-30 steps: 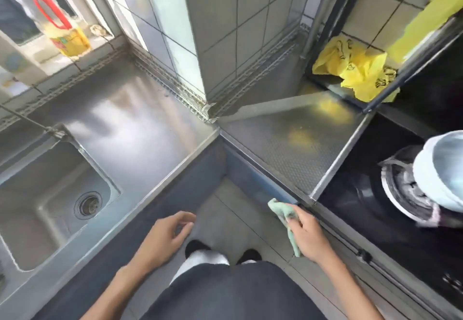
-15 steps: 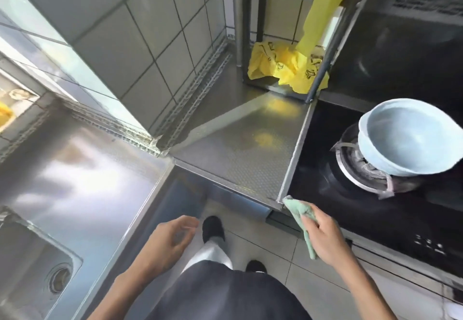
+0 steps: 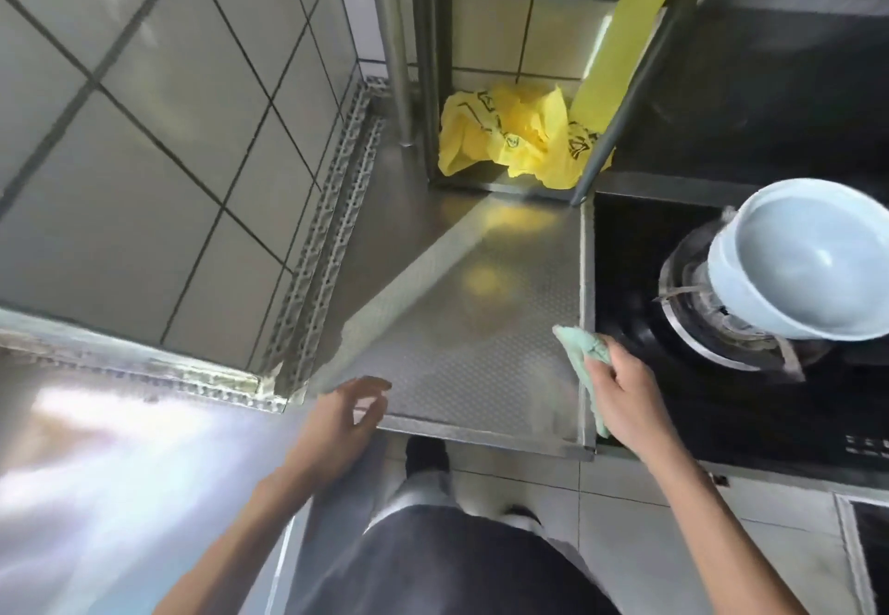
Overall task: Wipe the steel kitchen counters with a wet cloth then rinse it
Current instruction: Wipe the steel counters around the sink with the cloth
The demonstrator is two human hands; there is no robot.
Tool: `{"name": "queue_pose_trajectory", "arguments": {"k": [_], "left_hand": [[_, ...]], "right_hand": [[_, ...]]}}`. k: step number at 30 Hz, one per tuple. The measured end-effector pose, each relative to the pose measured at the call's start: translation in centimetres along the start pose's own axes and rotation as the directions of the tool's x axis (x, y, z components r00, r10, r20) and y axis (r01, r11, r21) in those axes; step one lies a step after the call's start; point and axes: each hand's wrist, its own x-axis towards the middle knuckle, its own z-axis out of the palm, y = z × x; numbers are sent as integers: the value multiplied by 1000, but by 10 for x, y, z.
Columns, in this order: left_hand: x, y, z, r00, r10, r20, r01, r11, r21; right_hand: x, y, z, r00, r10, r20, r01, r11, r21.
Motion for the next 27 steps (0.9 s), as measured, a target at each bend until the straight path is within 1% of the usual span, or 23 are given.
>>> {"name": "queue_pose_trajectory", "arguments": {"k": [2, 4, 5, 6, 7, 8, 10, 12, 14, 17, 19, 21, 24, 27], "left_hand": [[32, -13, -1, 997, 52, -58, -46, 994, 96], [63, -21, 2, 991, 89, -101, -70, 981, 181], [77, -24, 6, 990, 89, -110, -63, 972, 227], [89, -27, 10, 990, 80, -118, -46, 963, 265], [98, -30, 15, 989, 72, -131, -31, 954, 297], [105, -33, 20, 985, 80, -150, -28, 947, 319], [112, -43, 31, 974, 132, -183, -58, 931, 359], [114, -55, 37, 967, 177, -182, -88, 906, 413], [116, -61, 39, 966, 182, -184, -87, 898, 432], [117, -61, 41, 961, 185, -204, -79, 896, 437], [117, -61, 42, 955, 201, -218, -88, 894, 439], [117, -59, 41, 955, 196, -223, -81, 894, 442], [117, -56, 42, 950, 196, -244, -67, 889, 453], [117, -56, 42, 940, 218, -261, -81, 889, 452]], "right_hand": [[7, 2, 28, 999, -29, -22, 27, 997, -74], [3, 11, 64, 996, -71, 49, 80, 968, -237], [-2, 20, 82, 991, -83, 110, 117, 928, -354], [-9, 28, 97, 982, -96, 161, 163, 862, -480], [-15, 35, 106, 975, -128, 184, 212, 788, -578], [-17, 39, 110, 970, -162, 183, 242, 741, -626], [-3, 41, 104, 971, -189, 146, 239, 744, -624], [26, 40, 93, 984, -155, 91, 179, 781, -598], [69, 35, 83, 994, -103, 43, 109, 817, -566], [139, 23, 78, 993, -115, 29, 112, 828, -549], [169, 16, 80, 986, -150, 70, 163, 820, -548], [171, 15, 85, 968, -218, 124, 250, 796, -551], [131, 25, 91, 909, -335, 248, 417, 729, -543], [65, 45, 93, 856, -353, 378, 512, 681, -524]]}}
